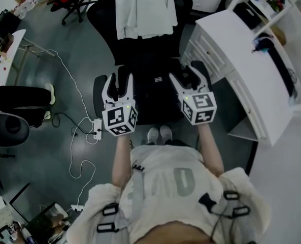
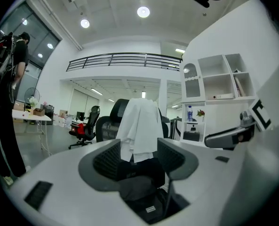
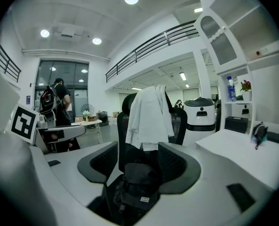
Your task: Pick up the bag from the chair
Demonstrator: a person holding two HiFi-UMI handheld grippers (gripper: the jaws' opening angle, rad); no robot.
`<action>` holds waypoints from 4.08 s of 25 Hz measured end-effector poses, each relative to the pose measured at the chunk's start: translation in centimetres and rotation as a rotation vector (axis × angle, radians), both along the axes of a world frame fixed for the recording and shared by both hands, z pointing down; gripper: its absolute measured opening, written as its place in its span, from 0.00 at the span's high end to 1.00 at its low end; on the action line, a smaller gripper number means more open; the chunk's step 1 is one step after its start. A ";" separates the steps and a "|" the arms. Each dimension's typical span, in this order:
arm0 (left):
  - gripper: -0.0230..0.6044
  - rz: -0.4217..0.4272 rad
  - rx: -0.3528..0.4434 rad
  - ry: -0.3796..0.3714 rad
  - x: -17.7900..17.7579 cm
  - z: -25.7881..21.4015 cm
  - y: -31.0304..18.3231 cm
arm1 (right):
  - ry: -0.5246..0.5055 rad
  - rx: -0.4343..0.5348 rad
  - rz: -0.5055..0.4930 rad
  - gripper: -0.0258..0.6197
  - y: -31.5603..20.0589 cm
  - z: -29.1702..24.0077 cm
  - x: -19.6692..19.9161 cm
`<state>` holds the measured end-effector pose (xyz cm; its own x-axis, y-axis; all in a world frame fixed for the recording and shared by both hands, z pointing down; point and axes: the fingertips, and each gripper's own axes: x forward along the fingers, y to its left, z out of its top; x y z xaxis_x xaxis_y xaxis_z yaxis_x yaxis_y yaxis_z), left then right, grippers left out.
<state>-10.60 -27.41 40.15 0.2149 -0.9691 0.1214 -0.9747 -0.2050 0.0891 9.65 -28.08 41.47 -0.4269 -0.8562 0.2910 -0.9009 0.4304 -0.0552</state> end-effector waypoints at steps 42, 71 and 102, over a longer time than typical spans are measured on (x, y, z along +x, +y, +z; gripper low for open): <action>0.55 0.098 -0.350 -0.027 2.7 33.8 -11.6 | 0.223 -0.261 0.033 0.58 -13.0 32.3 3.1; 0.43 0.049 -0.729 -0.035 0.3 45.2 -21.9 | 0.233 -0.604 0.123 0.63 -24.0 42.0 3.8; 0.84 0.050 -0.502 0.006 -0.9 26.3 -17.7 | 0.156 -0.403 0.156 0.83 -19.9 24.4 1.2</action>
